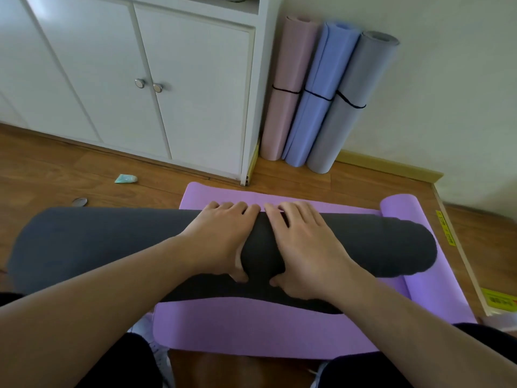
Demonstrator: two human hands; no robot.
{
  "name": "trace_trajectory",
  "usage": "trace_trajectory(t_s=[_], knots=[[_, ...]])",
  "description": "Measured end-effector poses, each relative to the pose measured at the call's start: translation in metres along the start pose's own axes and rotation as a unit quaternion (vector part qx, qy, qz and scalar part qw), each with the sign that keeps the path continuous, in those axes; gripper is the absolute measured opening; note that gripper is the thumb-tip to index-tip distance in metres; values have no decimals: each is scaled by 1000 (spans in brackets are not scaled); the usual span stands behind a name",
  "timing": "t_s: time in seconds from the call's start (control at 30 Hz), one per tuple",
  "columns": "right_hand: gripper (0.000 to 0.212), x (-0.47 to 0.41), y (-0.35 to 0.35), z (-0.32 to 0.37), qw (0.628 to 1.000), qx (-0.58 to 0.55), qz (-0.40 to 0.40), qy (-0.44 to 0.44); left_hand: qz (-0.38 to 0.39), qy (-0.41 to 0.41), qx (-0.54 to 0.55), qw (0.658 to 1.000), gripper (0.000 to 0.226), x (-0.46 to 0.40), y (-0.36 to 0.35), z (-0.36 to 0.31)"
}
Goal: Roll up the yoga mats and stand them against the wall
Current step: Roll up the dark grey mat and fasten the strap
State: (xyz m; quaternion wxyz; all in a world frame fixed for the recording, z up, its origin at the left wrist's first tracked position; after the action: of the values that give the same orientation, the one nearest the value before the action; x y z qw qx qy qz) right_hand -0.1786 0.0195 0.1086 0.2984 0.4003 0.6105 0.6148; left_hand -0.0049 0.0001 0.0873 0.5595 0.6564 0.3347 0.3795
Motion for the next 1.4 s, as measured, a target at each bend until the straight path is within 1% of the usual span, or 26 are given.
trace_trajectory(t_s=[0.07,0.1,0.2,0.33,0.43,0.5,0.57,0.67,0.77,0.8,0.87,0.93,1.0,1.13,1.2,1.27,1.37,1.4], knots=[[143,0,-2,5,999,37,4,1,18,18,34,999,114,-2,7,2],[142,0,-3,5,999,47,2,-1,22,24,46,998,113,-2,10,2],[129,-2,-1,1,999,38,-28,6,13,30,49,998,108,-2,15,0],[122,-3,-2,-2,998,27,-47,17,3,29,35,999,109,1,18,2],[120,-4,-3,-4,998,27,-52,18,-13,12,8,1000,122,6,14,-1],[119,-6,-2,-9,999,9,-40,7,-21,-7,-31,999,137,10,8,-7],[119,-8,-1,-11,1000,-12,-16,-12,-34,-12,-63,997,143,11,0,-11],[116,-11,-3,-11,999,-38,8,-28,-60,-14,-81,995,129,4,-7,-11],[116,-8,-2,-9,999,-38,-7,-25,-48,-16,-82,995,119,0,-7,-8],[118,-6,-1,-8,999,-21,-19,-19,-44,-14,-73,996,118,-2,-5,-6],[131,-2,-1,-3,999,29,-35,-4,-24,-1,-47,999,115,-5,2,-1],[142,0,-3,2,998,59,-29,0,8,26,-7,1000,114,-7,9,4],[139,-1,-5,2,998,57,-37,0,24,42,18,999,112,-7,14,4],[124,-4,-6,0,997,42,-69,7,0,39,22,999,108,-2,19,3],[121,-4,-7,-1,996,45,-82,10,-10,37,20,999,110,3,22,3],[122,-4,-6,-2,994,48,-95,15,-22,23,8,999,118,7,21,-1],[120,-5,-3,-3,994,46,-97,15,-46,15,-45,998,142,12,10,-15],[119,-6,-2,-3,995,45,-92,11,-58,20,-61,996,146,11,6,-19]])
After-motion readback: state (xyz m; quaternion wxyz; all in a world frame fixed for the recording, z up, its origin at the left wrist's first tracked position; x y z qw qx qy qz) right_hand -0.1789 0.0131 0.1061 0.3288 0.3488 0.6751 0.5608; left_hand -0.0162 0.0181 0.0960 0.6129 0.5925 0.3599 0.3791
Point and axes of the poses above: each hand's wrist, its own x-axis away from the middle knuckle, its own y-axis out of the back of the hand, z = x × y, the point moved 2 cm from there along -x, towards the middle knuckle, and after that the axes turned 3 degrees about -z, right-handed, at the moved point
